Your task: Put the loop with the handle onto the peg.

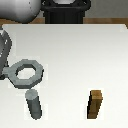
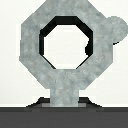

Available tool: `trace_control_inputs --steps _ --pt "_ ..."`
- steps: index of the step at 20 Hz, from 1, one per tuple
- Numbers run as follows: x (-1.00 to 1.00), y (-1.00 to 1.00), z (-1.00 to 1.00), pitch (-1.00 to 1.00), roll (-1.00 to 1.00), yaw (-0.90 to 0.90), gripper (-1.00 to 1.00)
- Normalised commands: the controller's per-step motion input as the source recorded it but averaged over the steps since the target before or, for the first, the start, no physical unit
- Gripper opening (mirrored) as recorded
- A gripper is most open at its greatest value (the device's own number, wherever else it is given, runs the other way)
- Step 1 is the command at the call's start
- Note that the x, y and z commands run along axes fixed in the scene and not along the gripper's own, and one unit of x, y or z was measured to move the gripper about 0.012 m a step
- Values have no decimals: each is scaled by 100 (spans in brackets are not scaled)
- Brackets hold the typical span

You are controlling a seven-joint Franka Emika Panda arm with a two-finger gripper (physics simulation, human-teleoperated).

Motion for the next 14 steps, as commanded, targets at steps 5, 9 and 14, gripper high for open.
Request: trace_control_inputs --steps 5,9,14 --pt "60 0 0 0 0 0 -100" --pt "0 0 0 0 0 0 -100" --pt "0 20 0 0 0 0 -100"
